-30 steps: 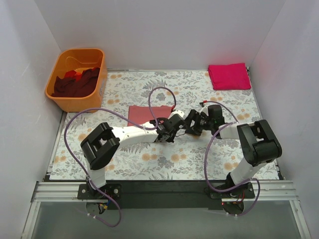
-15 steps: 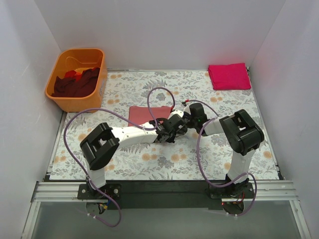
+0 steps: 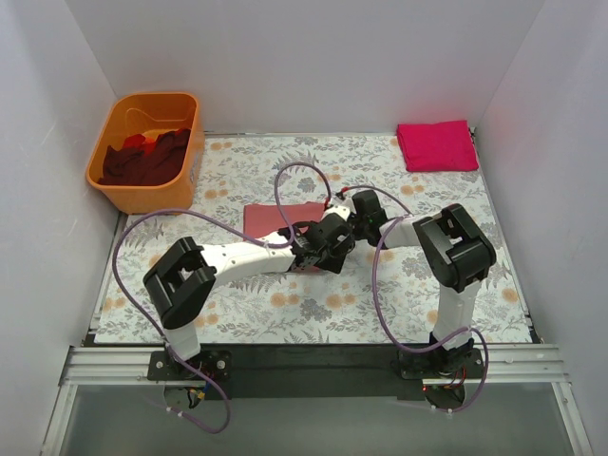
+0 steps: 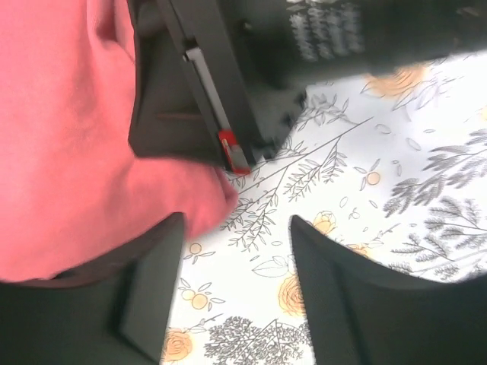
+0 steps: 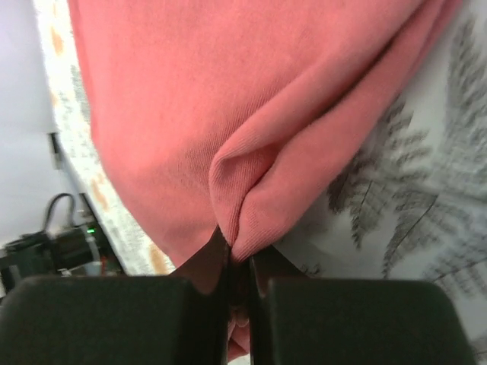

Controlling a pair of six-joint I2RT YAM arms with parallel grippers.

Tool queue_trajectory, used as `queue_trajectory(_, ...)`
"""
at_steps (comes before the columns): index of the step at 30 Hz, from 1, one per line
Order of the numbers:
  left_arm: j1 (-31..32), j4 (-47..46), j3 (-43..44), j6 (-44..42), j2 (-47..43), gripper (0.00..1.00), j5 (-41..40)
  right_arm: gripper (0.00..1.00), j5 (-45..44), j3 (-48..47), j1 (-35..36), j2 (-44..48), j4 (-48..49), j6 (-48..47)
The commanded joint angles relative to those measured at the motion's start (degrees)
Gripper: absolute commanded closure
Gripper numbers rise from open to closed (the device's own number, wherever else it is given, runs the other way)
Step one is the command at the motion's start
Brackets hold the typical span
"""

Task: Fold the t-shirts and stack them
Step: Neatly place the folded tshirt to the corner

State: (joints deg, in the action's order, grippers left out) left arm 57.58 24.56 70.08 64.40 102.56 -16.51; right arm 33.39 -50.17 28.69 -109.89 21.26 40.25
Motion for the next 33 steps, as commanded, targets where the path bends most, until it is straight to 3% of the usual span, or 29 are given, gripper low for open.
queue_trajectory(1,-1.9,-0.5,1.9,0.7,-6.5,0.41,0.0,0.99,-3.5,-6.9,-1.4,-1.0,-15.5,-14.6)
queue_trajectory(7,-8.5,3.6,1.8,0.8,-11.9,0.27,2.7,0.99,-13.6,-20.5,-3.7,-3.8,-34.6,-28.9)
queue_trajectory(11,-15.3,4.4,-4.7,1.2,-20.8,0.25,4.9,0.99,-23.1,-28.7,-5.8,-5.8,-44.5,-36.6)
queue_trajectory(14,-21.4,3.4,-12.4,1.3,-26.9,0.19,3.7,0.99,-28.1,-35.6,-8.5,-7.4,-47.4,-40.1)
queue_trajectory(18,-24.3,3.2,-19.3,3.9,-32.5,0.11,2.6,0.99,-32.2,-42.9,-12.8,-9.6,-48.4,-42.5)
queue_trajectory(33,-25.1,1.6,-32.0,9.6,-40.6,0.09,-5.9,0.99,-37.8,-68.0,-23.1,-22.6,-48.5,-51.9)
